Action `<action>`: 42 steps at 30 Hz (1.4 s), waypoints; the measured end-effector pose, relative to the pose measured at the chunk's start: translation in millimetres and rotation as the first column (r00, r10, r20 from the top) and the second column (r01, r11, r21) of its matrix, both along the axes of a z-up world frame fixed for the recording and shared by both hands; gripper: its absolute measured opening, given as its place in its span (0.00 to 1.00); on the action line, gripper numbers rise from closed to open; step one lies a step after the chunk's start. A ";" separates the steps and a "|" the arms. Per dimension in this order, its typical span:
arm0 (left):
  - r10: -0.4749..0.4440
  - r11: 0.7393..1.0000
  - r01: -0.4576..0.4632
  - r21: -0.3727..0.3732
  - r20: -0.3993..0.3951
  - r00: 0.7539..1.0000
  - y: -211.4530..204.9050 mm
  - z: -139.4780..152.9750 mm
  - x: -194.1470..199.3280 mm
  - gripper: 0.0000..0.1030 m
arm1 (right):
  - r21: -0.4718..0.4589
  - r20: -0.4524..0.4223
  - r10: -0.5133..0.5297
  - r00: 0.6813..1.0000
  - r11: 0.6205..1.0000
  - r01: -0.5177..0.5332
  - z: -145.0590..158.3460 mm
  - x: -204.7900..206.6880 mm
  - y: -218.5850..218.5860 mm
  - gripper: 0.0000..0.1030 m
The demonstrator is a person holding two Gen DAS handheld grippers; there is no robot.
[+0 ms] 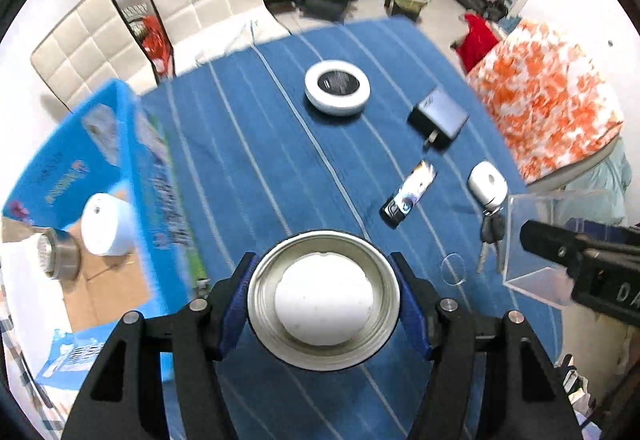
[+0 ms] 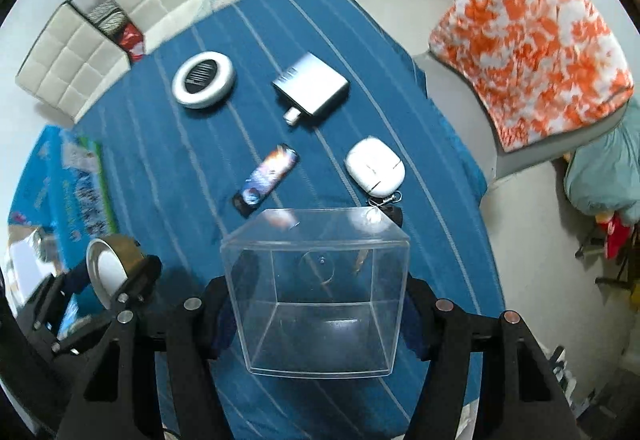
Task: Organize rigid objects
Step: 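Carry the lid with left gripper while right gripper carries the clear cube into the blue box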
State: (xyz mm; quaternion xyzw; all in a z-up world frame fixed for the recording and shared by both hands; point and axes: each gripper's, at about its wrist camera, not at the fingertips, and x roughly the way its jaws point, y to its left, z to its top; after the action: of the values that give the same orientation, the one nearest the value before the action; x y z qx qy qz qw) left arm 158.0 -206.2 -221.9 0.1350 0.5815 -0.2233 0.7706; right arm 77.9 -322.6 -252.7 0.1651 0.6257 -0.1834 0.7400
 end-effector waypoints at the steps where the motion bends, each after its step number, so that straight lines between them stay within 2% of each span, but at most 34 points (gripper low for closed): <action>1: 0.005 1.000 -0.005 -0.006 0.017 1.000 8.2 10.7 -1.3 0.60 | -0.005 0.014 0.012 1.000 1.000 -0.012 7.7 -4.0 4.4 0.65; 7: 0.047 0.999 -0.045 -0.027 0.100 0.994 50.0 52.6 -12.3 0.60 | -0.017 0.084 0.084 0.993 0.996 -0.083 48.8 -14.8 45.6 0.65; 13: 0.140 0.990 -0.137 -0.030 0.172 0.975 114.1 85.6 -23.7 0.60 | -0.051 0.165 0.222 0.961 0.975 -0.217 89.7 -18.0 121.4 0.65; 20: 0.282 0.959 -0.274 -0.069 0.201 0.938 194.5 111.3 -35.1 0.60 | -0.055 0.219 0.362 0.906 0.932 -0.359 110.1 -11.8 214.8 0.65; 29: 0.412 0.911 -0.395 -0.117 0.224 0.883 276.8 131.9 -36.4 0.60 | -0.034 0.225 0.466 0.856 0.881 -0.471 110.9 -9.1 302.7 0.65; 33: 0.441 0.897 -0.421 -0.136 0.192 0.877 305.8 126.0 -23.3 0.60 | -0.009 0.229 0.481 0.846 0.870 -0.492 109.0 -2.6 326.0 0.65; 36: 0.458 0.886 -0.437 -0.154 0.142 0.878 324.0 109.3 -3.9 0.60 | 0.026 0.224 0.483 0.846 0.865 -0.501 94.3 13.1 336.1 0.65; 38: 0.455 0.886 -0.441 -0.139 0.083 0.887 334.3 85.0 14.8 0.60 | 0.101 0.207 0.470 0.858 0.862 -0.496 72.8 33.4 342.1 0.65; 42: 0.455 0.883 -0.456 -0.111 -0.034 0.890 343.1 32.3 46.4 0.60 | 0.168 0.155 0.452 0.878 0.864 -0.475 25.3 73.2 347.6 0.65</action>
State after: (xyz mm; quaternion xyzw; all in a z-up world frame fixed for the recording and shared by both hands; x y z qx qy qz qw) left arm 204.5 136.9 -189.6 -0.0509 0.5858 -0.0700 0.8058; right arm 151.1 25.0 -227.4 0.0935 0.6204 0.0735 0.7752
